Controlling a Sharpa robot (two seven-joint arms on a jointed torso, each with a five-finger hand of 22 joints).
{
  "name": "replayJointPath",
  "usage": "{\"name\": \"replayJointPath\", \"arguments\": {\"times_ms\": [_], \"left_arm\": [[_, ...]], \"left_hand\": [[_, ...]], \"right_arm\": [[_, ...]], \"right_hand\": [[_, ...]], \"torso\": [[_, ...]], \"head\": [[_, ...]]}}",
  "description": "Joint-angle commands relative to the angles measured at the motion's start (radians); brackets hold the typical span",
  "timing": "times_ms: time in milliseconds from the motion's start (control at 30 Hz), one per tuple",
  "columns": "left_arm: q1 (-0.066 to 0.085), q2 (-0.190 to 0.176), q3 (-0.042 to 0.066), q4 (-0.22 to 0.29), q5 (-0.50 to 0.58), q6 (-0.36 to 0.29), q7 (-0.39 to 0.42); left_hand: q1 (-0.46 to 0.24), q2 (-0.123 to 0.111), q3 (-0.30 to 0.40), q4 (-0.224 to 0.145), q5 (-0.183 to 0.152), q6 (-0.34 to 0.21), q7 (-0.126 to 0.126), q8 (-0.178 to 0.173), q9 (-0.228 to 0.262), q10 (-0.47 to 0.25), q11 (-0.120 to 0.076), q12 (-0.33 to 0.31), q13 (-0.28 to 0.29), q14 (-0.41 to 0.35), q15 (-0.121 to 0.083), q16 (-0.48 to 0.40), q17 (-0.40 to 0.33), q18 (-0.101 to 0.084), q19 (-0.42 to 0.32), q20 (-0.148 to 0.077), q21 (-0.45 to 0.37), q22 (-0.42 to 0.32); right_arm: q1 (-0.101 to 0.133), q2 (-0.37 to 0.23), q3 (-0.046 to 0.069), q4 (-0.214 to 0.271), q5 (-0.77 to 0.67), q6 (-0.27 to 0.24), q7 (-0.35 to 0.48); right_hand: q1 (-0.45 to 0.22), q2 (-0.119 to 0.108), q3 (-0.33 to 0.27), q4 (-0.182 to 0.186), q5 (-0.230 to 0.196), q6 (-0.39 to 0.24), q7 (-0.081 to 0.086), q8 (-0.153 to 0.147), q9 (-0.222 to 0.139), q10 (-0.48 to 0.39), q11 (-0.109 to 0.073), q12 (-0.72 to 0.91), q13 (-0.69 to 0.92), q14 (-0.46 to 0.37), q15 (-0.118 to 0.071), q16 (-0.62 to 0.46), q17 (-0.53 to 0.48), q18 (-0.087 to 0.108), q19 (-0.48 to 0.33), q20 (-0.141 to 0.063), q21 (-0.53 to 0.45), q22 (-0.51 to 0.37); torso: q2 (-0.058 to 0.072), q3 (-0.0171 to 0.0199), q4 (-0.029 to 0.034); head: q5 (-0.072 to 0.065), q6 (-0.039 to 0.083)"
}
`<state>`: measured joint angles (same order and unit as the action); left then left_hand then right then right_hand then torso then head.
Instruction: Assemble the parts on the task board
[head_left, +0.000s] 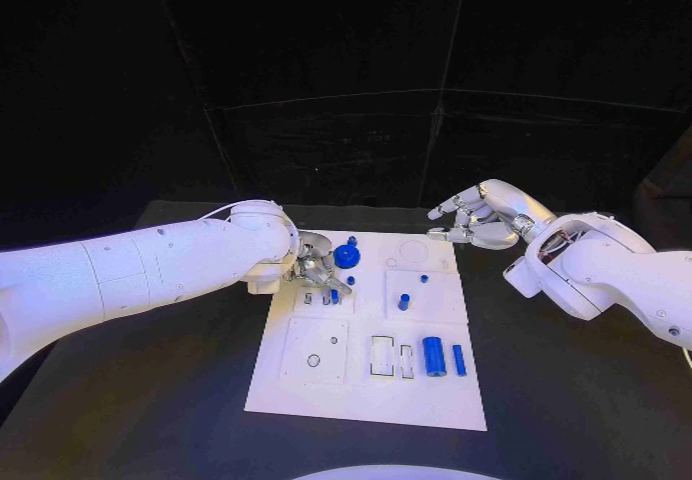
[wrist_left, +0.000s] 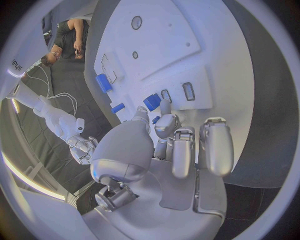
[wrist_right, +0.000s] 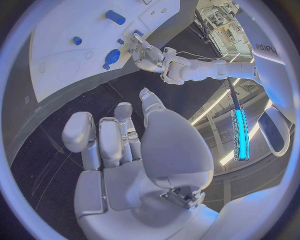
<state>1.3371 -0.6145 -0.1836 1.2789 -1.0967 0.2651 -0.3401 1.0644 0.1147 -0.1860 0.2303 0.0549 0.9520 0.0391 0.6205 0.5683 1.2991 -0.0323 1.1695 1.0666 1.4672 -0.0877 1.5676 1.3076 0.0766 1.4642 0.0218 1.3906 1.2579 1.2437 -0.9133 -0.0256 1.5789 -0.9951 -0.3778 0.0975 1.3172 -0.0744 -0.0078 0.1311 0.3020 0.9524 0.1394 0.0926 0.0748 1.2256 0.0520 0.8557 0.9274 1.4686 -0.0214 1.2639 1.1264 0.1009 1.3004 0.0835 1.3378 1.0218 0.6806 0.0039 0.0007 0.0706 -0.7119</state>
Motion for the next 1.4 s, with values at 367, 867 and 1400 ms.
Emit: {"name": "replayJointPath", "arguments": {"times_ms": [367,867,1400], "left_arm": [[0.002,0.009,0.000,0.010,-0.007,0.023,-0.008],[0.001,0.003,0.000,0.018,0.004,-0.003,-0.007],[0.001,-0.059,0.000,0.096,0.056,-0.081,-0.001]], "left_hand": [[0.030,0.012,0.006,-0.027,-0.003,-0.016,-0.002,0.012,0.020,0.006,0.000,0.006,0.002,0.104,-0.006,0.003,0.263,-0.020,0.026,-0.008,0.005,0.004],[0.222,0.068,0.160,-0.192,0.016,-0.056,-0.014,0.003,0.048,-0.007,-0.012,-0.006,-0.003,0.104,-0.017,0.003,0.263,-0.018,0.020,-0.016,0.002,0.000],[0.053,-0.084,0.721,-0.365,0.055,-0.058,0.006,-0.013,0.091,0.001,-0.002,-0.030,-0.021,0.104,-0.005,0.003,0.263,-0.017,0.016,-0.006,-0.005,0.000]], "right_arm": [[0.002,0.007,0.001,-0.010,0.003,0.015,-0.002],[0.002,0.016,0.000,-0.026,0.003,0.025,-0.007],[0.001,0.025,0.000,-0.041,0.003,0.036,-0.003]], "right_hand": [[-0.001,0.007,-0.008,-0.001,0.007,0.004,0.001,0.004,0.000,0.000,-0.002,-0.004,-0.002,0.014,-0.005,-0.007,-0.002,0.007,-0.003,-0.002,-0.006,-0.001],[0.000,0.009,-0.008,-0.001,0.011,0.005,0.000,0.005,0.000,-0.001,-0.002,-0.005,-0.004,0.014,-0.005,-0.009,-0.003,0.007,-0.004,-0.002,-0.007,-0.003],[0.001,0.011,-0.009,-0.001,0.016,0.005,0.000,0.005,0.000,-0.003,-0.002,-0.010,-0.009,0.013,-0.005,-0.014,-0.010,0.009,-0.007,-0.002,-0.011,-0.010]], "torso": [[0.001,0.0003,-0.0002],[0.002,-0.0003,-0.0002],[0.001,0.0001,0.0023]], "head": [[0.001,-0.006],[0.001,-0.012],[0.000,-0.020]]}}
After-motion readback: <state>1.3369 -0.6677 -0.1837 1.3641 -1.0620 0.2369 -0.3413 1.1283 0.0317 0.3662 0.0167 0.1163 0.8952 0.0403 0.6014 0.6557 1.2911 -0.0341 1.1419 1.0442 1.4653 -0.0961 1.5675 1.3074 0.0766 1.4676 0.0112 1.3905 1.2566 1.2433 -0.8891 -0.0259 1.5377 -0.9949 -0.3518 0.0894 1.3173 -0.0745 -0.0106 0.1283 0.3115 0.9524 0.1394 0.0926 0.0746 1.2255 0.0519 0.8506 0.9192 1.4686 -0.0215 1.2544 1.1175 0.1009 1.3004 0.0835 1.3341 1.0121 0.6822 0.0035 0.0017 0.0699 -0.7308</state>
